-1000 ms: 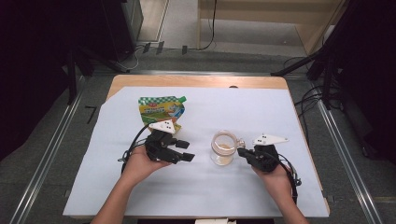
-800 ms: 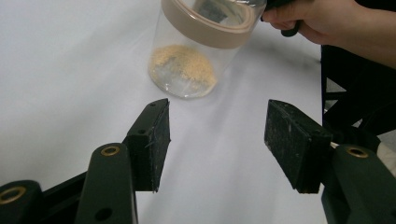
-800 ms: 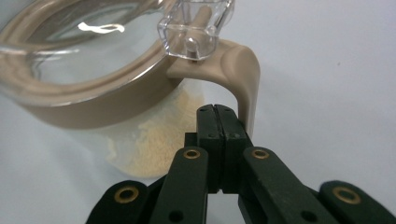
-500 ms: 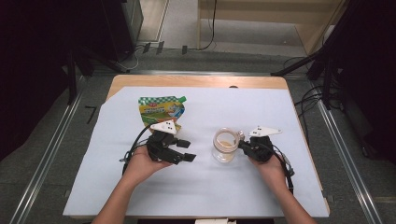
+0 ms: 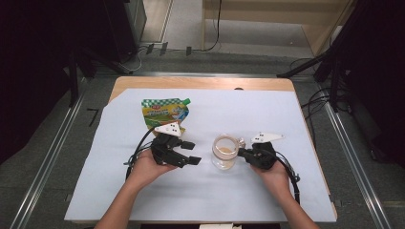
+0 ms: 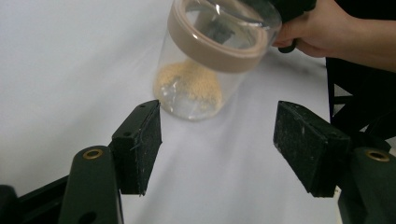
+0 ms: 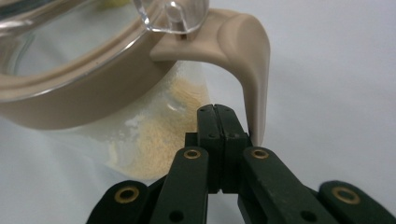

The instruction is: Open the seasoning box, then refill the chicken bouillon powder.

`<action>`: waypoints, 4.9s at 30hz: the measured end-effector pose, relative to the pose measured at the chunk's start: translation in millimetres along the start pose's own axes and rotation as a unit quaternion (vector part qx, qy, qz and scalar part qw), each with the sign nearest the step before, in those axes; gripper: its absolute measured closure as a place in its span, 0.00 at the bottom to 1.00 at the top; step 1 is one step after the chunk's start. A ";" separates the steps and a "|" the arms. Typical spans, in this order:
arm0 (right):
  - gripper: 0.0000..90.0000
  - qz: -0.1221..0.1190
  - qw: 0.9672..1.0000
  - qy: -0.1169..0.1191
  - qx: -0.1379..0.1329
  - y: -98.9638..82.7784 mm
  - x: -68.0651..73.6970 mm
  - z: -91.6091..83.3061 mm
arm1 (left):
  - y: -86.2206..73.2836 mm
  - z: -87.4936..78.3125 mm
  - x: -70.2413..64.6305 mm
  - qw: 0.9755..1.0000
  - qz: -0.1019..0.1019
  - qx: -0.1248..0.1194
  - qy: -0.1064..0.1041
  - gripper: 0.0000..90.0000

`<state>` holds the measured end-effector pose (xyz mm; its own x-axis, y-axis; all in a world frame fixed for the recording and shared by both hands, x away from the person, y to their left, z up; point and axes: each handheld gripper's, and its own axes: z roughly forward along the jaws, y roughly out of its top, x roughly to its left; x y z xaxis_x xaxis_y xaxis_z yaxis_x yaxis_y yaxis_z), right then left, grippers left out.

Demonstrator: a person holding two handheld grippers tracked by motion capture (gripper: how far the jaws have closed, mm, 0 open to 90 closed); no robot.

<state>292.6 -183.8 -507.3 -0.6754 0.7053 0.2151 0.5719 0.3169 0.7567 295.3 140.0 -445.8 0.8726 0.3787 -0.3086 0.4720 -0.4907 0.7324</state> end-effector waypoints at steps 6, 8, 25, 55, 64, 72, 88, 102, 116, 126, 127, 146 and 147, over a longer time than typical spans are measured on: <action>1.00 -0.008 1.000 0.017 0.011 -1.6 18.2 0.8 | 0.4 -0.4 0.2 1.000 -0.001 -0.008 -0.013 0.33; 1.00 -0.009 1.000 0.021 0.012 -2.3 20.0 -2.2 | 1.0 -0.5 0.4 1.000 0.001 -0.012 -0.016 0.31; 1.00 -0.015 1.000 0.026 -0.005 3.8 9.9 -42.8 | 17.8 20.2 -2.0 0.999 0.025 -0.004 -0.032 0.25; 1.00 -0.004 1.000 0.003 0.018 8.9 -4.2 -13.6 | 26.0 60.6 -12.5 0.998 0.067 -0.005 0.006 0.11; 1.00 -0.003 1.000 0.001 0.017 9.0 -3.1 -13.6 | 28.8 58.8 -14.6 0.998 0.066 0.000 0.013 0.11; 1.00 -0.002 1.000 0.001 0.017 8.5 -2.7 -13.7 | 31.1 50.9 -14.9 0.997 0.065 -0.027 0.005 0.14; 1.00 0.002 1.000 0.000 0.015 7.8 -2.3 -13.1 | 27.5 71.0 -16.1 0.996 0.090 -0.012 0.023 0.10; 1.00 0.000 1.000 -0.001 0.017 7.6 -1.8 -12.8 | 31.9 67.8 -21.4 0.996 0.086 -0.006 0.038 0.11; 1.00 0.000 1.000 -0.002 0.018 7.5 -1.1 -12.9 | 39.1 65.1 -24.3 0.995 0.092 0.007 0.043 0.10; 1.00 -0.001 1.000 -0.001 0.019 7.2 -0.3 -13.3 | 46.6 60.7 -28.5 0.994 0.100 -0.005 0.041 0.11; 1.00 0.000 1.000 0.000 0.019 7.1 -0.6 -13.3 | 47.4 60.5 -28.5 0.994 0.101 -0.006 0.041 0.11; 1.00 0.002 1.000 0.004 0.018 5.8 1.3 -14.1 | 79.4 64.4 -32.0 0.997 0.080 -0.002 0.002 0.14; 1.00 0.001 1.000 0.004 0.018 5.7 1.5 -14.4 | 81.3 66.1 -32.4 0.997 0.077 -0.002 -0.002 0.14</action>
<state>288.1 -190.0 -493.8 -0.6769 0.7019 0.2217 0.5903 0.3376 0.7332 313.8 36.0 -416.3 0.9348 0.2967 -0.1951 0.3326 -0.5392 0.7737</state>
